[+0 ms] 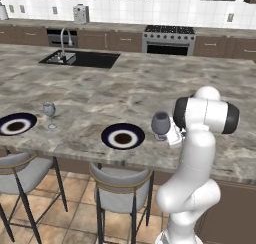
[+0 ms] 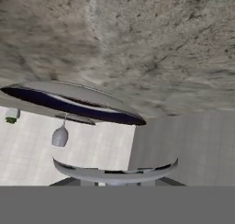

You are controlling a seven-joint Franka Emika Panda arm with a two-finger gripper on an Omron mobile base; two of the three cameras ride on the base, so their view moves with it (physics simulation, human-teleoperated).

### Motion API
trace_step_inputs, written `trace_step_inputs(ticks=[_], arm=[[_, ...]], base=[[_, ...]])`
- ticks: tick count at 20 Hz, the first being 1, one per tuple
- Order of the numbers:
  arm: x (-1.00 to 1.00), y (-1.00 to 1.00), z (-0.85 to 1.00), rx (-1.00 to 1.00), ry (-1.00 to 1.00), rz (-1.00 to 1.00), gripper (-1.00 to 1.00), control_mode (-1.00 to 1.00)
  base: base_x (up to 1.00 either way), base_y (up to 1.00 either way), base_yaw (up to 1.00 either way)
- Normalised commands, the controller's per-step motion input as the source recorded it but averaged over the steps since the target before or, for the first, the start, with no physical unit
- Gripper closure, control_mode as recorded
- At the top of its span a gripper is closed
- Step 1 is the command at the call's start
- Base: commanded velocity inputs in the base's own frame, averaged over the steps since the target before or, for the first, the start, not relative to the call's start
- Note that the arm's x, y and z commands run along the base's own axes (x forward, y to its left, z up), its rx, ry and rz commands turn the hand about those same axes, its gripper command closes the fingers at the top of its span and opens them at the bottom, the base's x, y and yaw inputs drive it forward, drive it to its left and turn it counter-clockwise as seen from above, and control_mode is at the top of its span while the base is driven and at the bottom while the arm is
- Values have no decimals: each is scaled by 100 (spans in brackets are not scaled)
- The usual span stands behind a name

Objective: Retrieve the wine glasses from the counter and place one next to each plate.

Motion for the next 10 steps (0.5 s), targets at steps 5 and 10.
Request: trace_step_inputs(ticks=[5,10], arm=[[36,0,-28,0,0,0,100,-100],[24,1,-28,-4,0,0,100,-100]], base=[[0,0,0],[0,0,0]])
